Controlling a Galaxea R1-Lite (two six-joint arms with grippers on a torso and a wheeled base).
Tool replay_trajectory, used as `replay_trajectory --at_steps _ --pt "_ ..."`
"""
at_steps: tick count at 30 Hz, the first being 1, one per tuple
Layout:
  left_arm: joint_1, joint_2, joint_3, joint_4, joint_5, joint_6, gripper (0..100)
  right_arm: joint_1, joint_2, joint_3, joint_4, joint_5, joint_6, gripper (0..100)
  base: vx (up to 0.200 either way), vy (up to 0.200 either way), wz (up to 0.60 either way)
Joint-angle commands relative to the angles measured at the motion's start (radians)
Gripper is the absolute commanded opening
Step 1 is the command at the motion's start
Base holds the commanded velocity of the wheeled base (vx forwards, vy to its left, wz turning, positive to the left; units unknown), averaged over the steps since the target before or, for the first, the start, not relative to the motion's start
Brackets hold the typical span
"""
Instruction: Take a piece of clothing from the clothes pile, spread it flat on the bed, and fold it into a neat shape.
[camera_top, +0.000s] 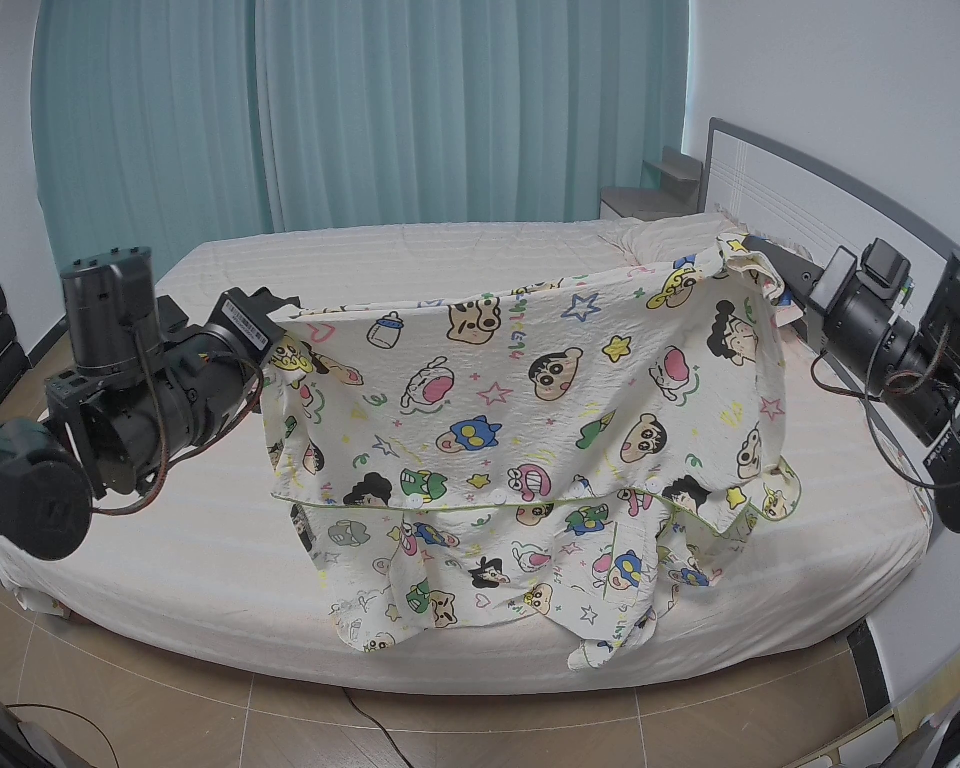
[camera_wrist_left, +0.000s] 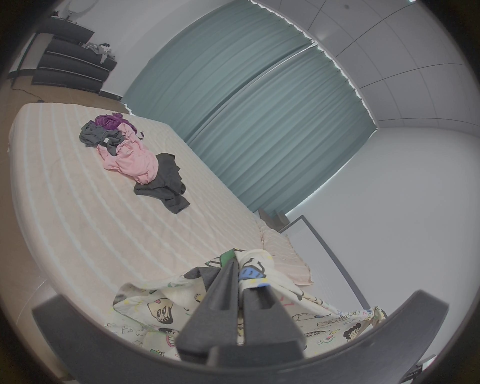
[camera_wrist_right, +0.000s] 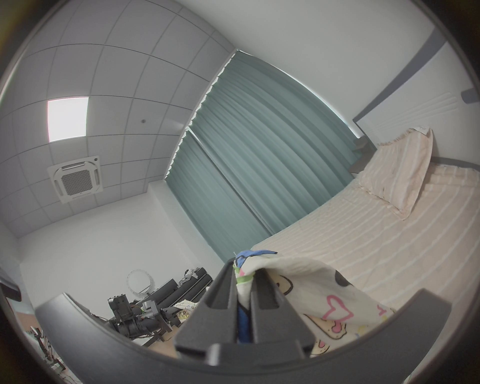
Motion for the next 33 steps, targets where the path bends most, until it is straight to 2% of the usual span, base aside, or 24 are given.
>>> replay_trajectory --at_steps 1,9,11,16,24,33 --pt "0.028 0.131 -0.051 -0.001 0.001 -0.010 0 -0.018 0.130 -0.050 -0.014 -0.024 0.017 0 0.000 0.000 0.00" --pt "0.030 0.142 -0.056 -0.001 0.001 -0.069 0 -0.027 0.152 -0.042 -0.043 -0.037 0.018 0 0.000 0.000 0.00" --pt "0.039 0.151 -0.057 -0.001 -0.028 -0.067 0 -0.027 0.165 -0.048 -0.043 -0.039 0.018 0 0.000 0.000 0.00" --pt "0.064 0.178 -0.082 -0.001 -0.093 -0.069 0 -0.030 0.190 -0.054 -0.045 -0.039 0.018 0 0.200 0.000 0.00" --pt "0.110 0.255 -0.165 0.002 -0.094 -0.069 0 -0.046 0.251 -0.100 -0.045 -0.045 0.018 0 0.200 0.000 0.00" --pt "0.110 0.359 -0.238 0.007 -0.097 -0.067 0 -0.067 0.334 -0.142 -0.041 -0.057 0.018 0 0.200 0.000 0.00"
